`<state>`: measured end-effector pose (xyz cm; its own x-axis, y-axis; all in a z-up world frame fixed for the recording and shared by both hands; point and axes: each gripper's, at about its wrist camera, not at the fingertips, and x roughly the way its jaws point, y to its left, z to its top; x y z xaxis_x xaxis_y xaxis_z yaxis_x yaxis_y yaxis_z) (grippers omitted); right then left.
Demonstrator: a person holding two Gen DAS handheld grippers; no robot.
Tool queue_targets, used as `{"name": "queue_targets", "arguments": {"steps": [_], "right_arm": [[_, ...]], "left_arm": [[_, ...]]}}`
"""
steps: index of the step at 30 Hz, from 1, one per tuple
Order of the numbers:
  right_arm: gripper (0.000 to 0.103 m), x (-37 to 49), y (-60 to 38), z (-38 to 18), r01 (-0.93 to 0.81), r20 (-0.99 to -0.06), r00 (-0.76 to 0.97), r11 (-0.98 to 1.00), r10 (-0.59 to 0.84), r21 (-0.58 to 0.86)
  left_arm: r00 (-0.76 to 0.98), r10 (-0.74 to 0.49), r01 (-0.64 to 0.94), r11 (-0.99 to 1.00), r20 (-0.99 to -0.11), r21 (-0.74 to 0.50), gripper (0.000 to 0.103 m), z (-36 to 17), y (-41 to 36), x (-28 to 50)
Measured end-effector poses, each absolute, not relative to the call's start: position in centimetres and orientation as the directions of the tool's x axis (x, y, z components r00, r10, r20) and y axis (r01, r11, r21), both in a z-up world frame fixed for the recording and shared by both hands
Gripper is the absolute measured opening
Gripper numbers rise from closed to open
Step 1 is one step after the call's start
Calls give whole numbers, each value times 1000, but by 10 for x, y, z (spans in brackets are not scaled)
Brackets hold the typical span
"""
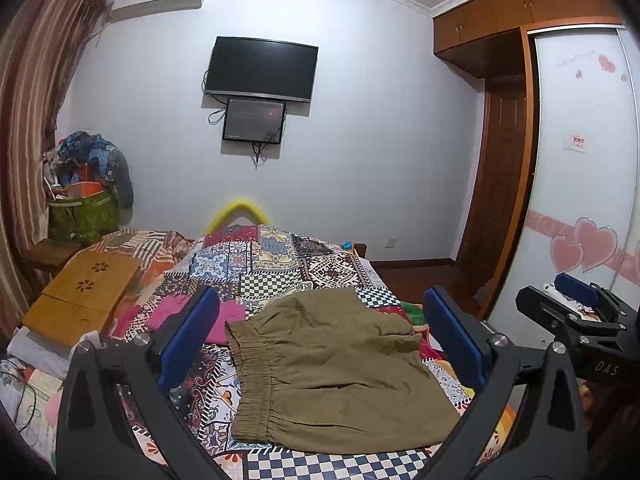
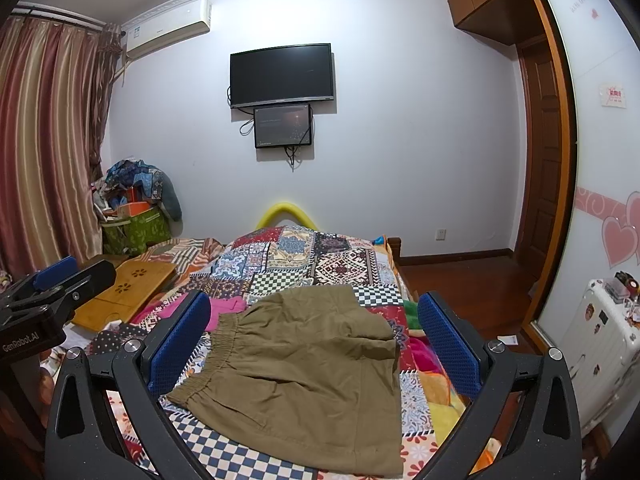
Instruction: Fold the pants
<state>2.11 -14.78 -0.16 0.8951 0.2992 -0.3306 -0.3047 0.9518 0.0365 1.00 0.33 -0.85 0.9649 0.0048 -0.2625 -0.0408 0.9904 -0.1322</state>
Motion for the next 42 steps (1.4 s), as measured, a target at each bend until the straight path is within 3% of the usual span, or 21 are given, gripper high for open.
{"name": "queue_targets", "arguments": {"steps": [32, 36, 42], "right_arm": [[103, 22, -145, -4, -291, -342, 896, 956, 282, 26], [103, 28, -155, -15, -233, -371, 903, 972, 218, 3], [103, 44, -182, -55, -151, -498, 862, 987, 101, -61]], "left_arm": [[966, 12, -44, 992, -260, -118, 103, -12, 2, 9], [953, 35, -68, 993, -301, -100, 103, -23, 10, 16], [894, 69, -116, 990, -442, -81, 103, -64, 32, 40]]}}
